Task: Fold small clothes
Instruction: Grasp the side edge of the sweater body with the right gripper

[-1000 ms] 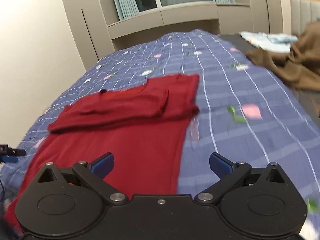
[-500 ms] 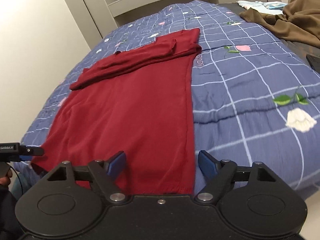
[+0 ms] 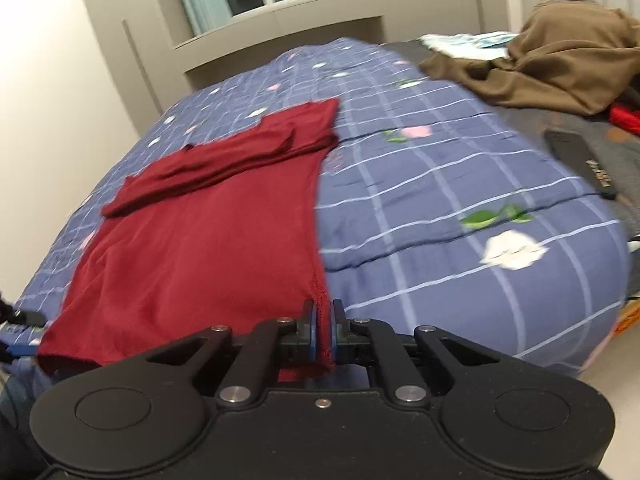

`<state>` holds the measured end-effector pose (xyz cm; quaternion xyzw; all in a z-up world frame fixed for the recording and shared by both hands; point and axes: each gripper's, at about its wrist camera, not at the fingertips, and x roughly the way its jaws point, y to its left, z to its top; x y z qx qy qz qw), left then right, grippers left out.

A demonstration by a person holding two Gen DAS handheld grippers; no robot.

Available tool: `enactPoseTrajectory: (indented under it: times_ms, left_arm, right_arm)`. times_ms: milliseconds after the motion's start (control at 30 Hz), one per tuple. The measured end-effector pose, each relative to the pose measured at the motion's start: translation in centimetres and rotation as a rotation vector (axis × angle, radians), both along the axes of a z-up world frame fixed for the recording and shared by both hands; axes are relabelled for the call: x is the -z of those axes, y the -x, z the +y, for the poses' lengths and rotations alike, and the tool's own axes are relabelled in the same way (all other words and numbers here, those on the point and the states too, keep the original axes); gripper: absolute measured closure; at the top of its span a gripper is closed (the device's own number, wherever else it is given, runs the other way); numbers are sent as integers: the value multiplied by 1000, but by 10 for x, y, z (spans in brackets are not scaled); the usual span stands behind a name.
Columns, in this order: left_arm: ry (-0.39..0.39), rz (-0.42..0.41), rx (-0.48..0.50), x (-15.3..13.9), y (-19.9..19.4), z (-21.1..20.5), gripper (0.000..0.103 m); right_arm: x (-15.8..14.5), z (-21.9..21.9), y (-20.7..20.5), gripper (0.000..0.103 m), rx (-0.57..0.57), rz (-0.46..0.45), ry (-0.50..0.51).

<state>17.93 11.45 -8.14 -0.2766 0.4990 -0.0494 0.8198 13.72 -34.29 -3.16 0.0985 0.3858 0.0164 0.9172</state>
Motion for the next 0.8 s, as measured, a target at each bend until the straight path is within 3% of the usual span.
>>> enactPoseTrajectory:
  times_ms: [167,300,500,667,800]
  left_arm:
    - [-4,9,1,-1,2,-1,8]
    - [-17,34,-16,0,2,1,16]
    - [-7,98,-9,4,4,0,28]
    - [1,163,-3,19,0,-5,31]
    - [-10,171,-3,18,-1,-8,47]
  right_arm:
    - [17,-2,-6,97,4,49,4]
    - [19,-5,-6,98,11,43,7]
    - [20,-5,-8,97,14,41,18]
    - [21,-5,-8,97,14,40,14]
    - [23,-5,-9,97,16,41,7]
